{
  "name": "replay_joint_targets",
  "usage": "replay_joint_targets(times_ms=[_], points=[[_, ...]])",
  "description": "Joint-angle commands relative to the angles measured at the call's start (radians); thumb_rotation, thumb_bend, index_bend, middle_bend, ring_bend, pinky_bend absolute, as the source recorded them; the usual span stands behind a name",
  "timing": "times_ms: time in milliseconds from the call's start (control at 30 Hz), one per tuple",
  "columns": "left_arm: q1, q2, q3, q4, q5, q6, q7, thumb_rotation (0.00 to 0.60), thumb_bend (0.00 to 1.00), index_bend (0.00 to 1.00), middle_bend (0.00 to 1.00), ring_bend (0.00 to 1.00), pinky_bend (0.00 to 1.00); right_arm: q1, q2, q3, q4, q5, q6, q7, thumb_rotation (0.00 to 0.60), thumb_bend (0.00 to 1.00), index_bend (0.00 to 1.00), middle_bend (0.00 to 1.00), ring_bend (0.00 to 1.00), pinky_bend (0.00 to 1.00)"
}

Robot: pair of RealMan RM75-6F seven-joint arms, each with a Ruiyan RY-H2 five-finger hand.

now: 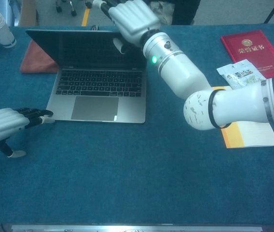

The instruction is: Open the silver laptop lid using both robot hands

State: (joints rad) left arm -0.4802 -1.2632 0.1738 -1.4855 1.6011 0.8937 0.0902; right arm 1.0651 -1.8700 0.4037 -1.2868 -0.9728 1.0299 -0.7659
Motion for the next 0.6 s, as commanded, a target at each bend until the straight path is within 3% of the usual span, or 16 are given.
replay_joint_targets(times_ms=[33, 600], points=[[0.000, 0.001, 0.000, -0.002, -0.003, 0.000, 0.004, 0.600, 0.23, 0.05, 0.00, 0.00, 0.08, 0.011, 0.006, 0.007, 0.021, 0.006, -0.004, 0.008, 0.600, 0.41, 0.00, 0.06, 0.00, 0.06], [0.004, 0.012, 0.004, -0.017, -0.015, 0.013, 0.021, 0.600, 0.23, 0.05, 0.00, 0.00, 0.08, 0.081, -0.026, 0.035, 0.195, 0.034, -0.032, 0.053, 0.600, 0.41, 0.00, 0.06, 0.00, 0.06]])
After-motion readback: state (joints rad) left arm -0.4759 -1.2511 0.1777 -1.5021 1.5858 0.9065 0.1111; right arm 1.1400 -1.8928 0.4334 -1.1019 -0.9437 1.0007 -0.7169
